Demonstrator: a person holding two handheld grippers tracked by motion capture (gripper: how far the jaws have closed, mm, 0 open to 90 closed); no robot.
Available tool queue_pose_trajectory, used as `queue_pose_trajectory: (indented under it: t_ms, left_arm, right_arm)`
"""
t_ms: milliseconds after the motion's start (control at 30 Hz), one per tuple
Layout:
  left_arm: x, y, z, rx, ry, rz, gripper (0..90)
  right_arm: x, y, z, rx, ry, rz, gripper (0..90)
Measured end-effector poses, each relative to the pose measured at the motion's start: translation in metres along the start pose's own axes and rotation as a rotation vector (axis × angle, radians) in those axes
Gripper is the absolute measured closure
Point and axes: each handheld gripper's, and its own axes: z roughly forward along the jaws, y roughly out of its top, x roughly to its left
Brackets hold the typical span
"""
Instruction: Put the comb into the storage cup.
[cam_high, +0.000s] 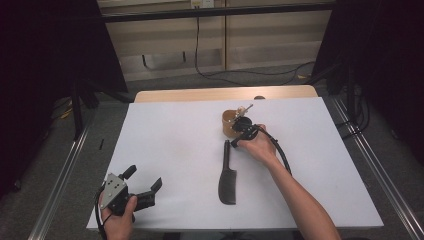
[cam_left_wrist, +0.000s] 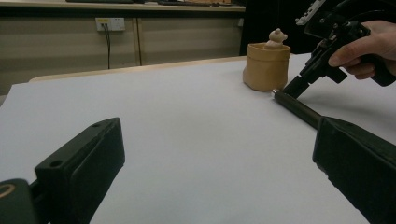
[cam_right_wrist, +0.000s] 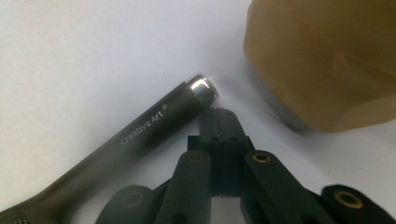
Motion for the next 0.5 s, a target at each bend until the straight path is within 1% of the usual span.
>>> queue_pose_trajectory:
  t_ms: [33,100,200,267,300,400,500]
  left_arm:
    - [0.000,0.000,0.000,0.001,0.000,0.001,2.4]
    - [0.000,0.000,0.000,0.003,0.000,0.000,2.5]
    - [0.000,0.000,0.000,0.002,0.000,0.002,2.4]
    - [0.001,0.000,0.000,0.000,0.001,-0.002,2.4]
    - [0.001,0.000,0.000,0.002,0.001,-0.003,2.4]
    - [0.001,-0.001,0.000,0.010,-0.001,0.001,2.4]
    - [0.000,-0.001,0.000,0.004,-0.002,0.001,2.4]
  right_arm:
    - [0.001,0.001,0.000,0.000,0.000,0.009,90.0]
    - [0.001,0.003,0.001,0.000,0.001,0.005,90.0]
    - [0.004,0.006,0.003,0.008,0.001,-0.015,90.0]
    - [0.007,0.008,0.004,0.011,0.000,-0.016,90.0]
    - [0.007,0.009,0.005,0.009,0.001,-0.024,90.0]
    - [0.009,0.012,0.007,-0.003,-0.007,-0.019,90.0]
    - [0.010,0.014,0.007,-0.008,-0.004,-0.026,90.0]
